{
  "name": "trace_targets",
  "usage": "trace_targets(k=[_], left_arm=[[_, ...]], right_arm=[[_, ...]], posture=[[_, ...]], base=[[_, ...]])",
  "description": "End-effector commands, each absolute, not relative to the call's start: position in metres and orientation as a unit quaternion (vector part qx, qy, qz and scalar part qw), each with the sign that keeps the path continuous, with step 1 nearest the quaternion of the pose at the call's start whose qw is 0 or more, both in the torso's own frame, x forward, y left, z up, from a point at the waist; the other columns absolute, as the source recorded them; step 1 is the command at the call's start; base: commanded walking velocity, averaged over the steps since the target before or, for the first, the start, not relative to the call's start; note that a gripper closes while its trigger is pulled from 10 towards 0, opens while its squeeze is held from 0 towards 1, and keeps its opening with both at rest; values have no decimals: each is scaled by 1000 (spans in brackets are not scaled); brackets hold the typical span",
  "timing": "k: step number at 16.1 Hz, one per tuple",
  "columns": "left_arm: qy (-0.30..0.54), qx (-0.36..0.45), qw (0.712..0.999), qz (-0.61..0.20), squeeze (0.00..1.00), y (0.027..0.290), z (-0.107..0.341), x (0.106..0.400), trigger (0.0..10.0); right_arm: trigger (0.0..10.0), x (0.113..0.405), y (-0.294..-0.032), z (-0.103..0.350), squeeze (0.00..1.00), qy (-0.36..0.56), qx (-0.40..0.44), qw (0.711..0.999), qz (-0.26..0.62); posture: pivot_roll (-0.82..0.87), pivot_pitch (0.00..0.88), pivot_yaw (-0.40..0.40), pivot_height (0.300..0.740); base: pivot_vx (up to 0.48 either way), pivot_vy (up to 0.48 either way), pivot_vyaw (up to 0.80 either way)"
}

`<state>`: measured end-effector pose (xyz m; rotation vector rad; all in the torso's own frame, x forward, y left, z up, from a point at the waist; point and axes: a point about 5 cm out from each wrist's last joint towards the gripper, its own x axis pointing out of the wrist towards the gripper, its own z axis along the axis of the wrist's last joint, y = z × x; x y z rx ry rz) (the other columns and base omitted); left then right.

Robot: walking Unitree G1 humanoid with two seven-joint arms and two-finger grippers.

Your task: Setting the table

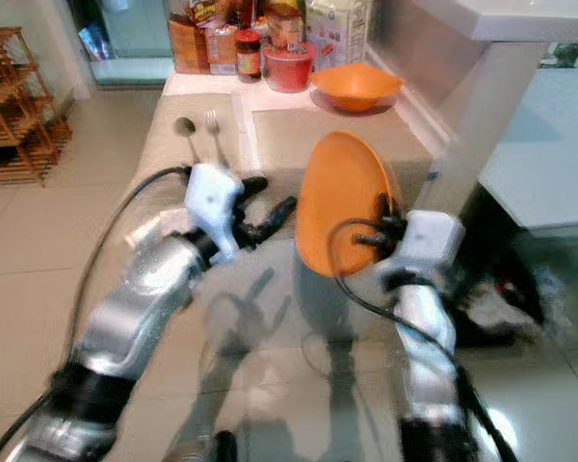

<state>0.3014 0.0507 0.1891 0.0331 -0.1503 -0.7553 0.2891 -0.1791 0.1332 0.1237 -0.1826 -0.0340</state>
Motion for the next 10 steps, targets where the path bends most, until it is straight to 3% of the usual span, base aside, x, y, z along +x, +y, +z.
trace_targets(k=[1, 10], left_arm=[[-65, 26, 930, -362, 0, 56, 185, 302, 10000], [-51, 21, 940, -337, 0, 63, 183, 306, 10000]], right_arm=[[0, 294, -170, 147, 0, -118, 61, 991, 1], [0, 295, -169, 143, 0, -111, 68, 991, -3]], posture=[[18, 0, 30, 740], [31, 0, 30, 740]], base=[[0, 0, 638], [0, 0, 0]])
